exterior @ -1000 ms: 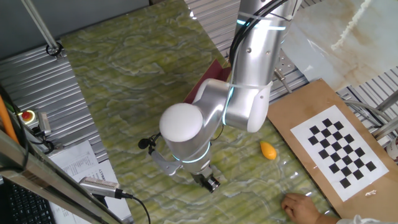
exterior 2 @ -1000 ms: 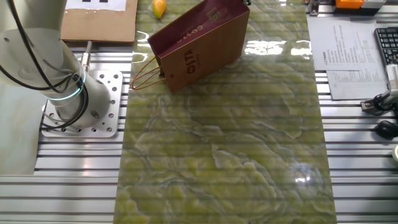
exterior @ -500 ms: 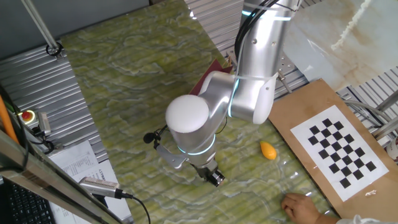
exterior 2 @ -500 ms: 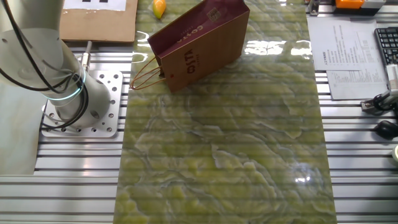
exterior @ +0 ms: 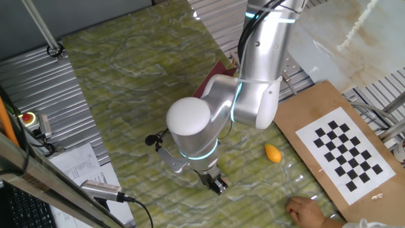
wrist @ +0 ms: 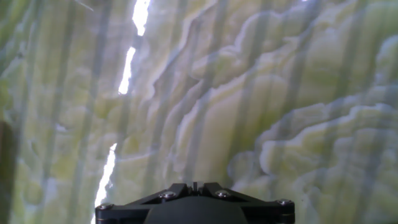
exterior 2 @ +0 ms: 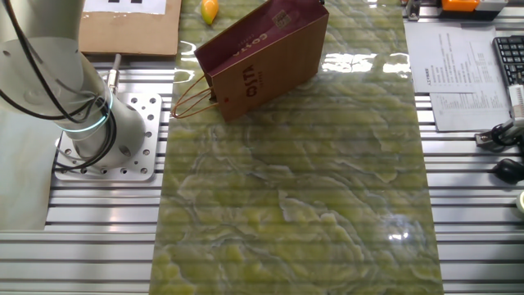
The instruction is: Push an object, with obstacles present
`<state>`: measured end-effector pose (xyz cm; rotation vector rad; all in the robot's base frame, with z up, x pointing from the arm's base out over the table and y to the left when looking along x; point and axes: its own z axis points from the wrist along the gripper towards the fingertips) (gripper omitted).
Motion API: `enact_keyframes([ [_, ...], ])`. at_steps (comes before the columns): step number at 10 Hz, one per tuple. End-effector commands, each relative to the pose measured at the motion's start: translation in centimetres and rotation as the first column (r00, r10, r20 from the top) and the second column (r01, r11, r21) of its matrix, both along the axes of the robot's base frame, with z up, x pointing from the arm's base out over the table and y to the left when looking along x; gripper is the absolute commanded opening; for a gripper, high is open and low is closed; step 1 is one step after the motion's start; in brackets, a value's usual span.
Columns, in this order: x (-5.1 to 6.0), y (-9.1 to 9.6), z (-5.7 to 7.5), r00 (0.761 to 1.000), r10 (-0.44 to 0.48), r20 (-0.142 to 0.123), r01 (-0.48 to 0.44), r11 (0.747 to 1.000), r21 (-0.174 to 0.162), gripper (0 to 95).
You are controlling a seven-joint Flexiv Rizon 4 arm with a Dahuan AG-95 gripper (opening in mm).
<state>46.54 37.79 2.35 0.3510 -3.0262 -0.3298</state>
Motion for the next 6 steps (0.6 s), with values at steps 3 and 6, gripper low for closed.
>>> enact_keyframes([
  [3,-0.3,0.2,0.0,1.0,-0.013,-0.011,0.013,1.0,0.028,0.0],
  [6,-1.3,-0.2,-0.3,1.0,-0.013,-0.023,0.014,0.999,0.037,0.0],
])
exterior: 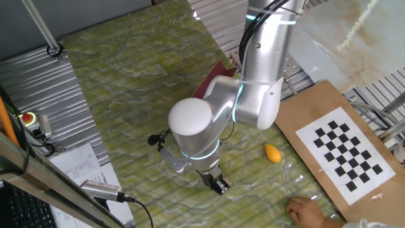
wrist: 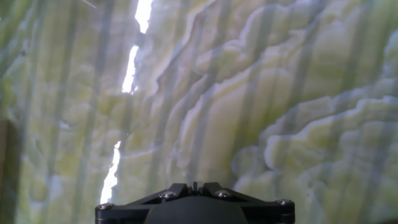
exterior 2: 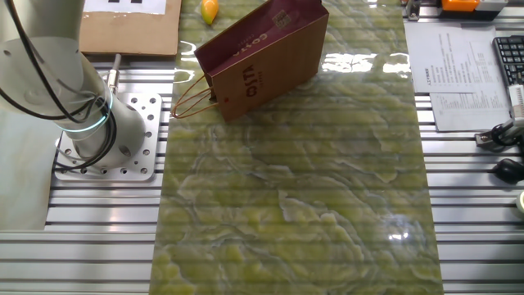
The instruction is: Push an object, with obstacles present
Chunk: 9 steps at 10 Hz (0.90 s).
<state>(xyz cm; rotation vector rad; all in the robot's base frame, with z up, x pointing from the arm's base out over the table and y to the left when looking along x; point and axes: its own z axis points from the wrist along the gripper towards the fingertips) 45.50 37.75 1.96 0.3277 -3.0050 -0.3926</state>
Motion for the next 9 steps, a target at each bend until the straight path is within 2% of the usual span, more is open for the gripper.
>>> enact_keyframes([
  [1,-0.88,-0.41,-0.13,1.0,0.002,-0.002,-0.002,1.0,0.0,0.0],
  [4,-1.5,-0.99,-0.37,1.0,-0.002,-0.028,0.002,1.0,-0.001,0.0],
  [5,-1.58,-1.05,-0.39,1.0,-0.001,-0.029,0.001,1.0,-0.001,0.0],
  [6,-1.57,-1.06,-0.39,1.0,0.0,-0.026,-0.001,1.0,-0.004,0.0],
  [7,-1.52,-1.04,-0.36,1.0,-0.01,-0.012,0.01,1.0,-0.015,0.0],
  [9,-1.52,-1.04,-0.36,0.999,-0.045,0.002,0.045,0.999,-0.014,0.0],
])
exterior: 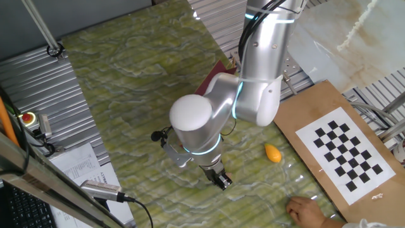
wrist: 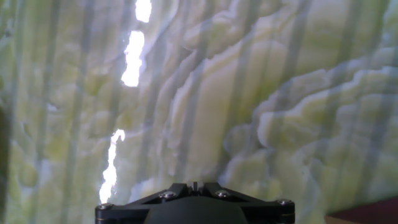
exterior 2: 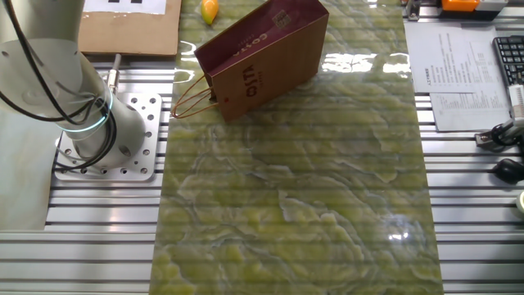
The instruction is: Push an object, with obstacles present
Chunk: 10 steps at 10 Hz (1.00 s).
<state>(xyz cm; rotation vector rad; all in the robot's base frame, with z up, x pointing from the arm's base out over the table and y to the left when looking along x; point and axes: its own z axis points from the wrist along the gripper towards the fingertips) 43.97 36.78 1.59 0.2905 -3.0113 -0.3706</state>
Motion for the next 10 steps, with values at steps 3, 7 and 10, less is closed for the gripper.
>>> enact_keyframes([
  [3,0.3,0.1,-0.1,0.998,-0.063,-0.01,0.063,0.998,0.014,0.0],
  [7,-0.4,-0.2,-0.2,0.995,-0.086,-0.045,0.087,0.996,0.031,0.0],
  [10,-2.3,-1.1,0.4,0.994,-0.078,-0.077,0.081,0.996,0.033,0.0],
])
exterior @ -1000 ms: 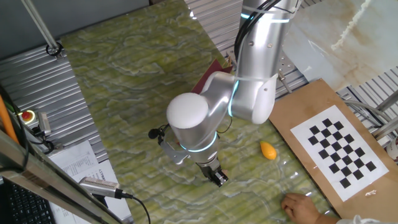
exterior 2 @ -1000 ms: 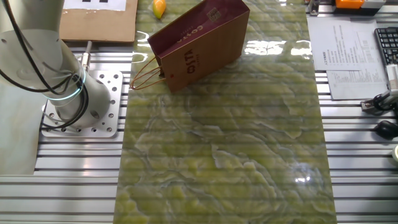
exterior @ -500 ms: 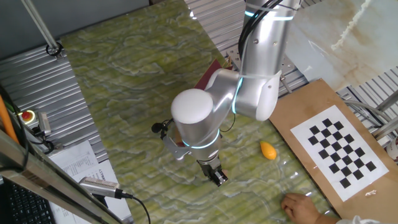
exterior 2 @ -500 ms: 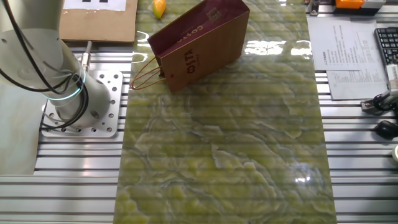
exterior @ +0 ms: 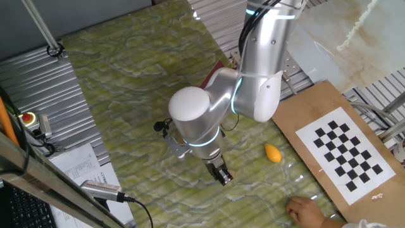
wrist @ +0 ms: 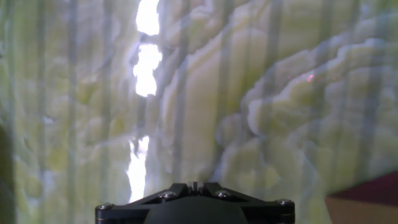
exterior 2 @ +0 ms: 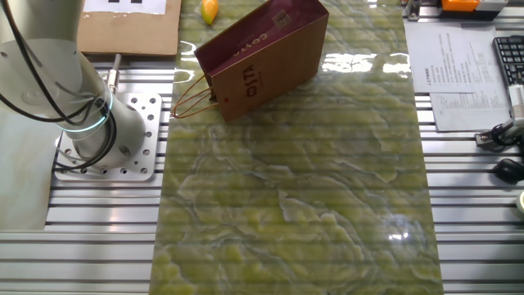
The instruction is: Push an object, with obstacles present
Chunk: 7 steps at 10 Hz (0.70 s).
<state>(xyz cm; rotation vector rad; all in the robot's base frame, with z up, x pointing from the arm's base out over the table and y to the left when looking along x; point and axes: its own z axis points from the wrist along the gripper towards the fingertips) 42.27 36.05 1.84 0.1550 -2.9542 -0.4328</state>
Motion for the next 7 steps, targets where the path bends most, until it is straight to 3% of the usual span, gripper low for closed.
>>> enact_keyframes([
  [1,-1.1,-0.71,0.18,1.0,0.007,-0.007,-0.007,1.0,0.001,0.0],
  [4,-1.42,-1.04,0.11,1.0,0.018,-0.006,-0.018,1.0,-0.011,0.0],
  [5,-1.42,-1.04,0.11,1.0,0.022,0.001,-0.022,0.999,-0.027,0.0],
  [7,-1.42,-1.04,0.11,0.999,0.035,0.017,-0.034,0.999,-0.026,0.0],
])
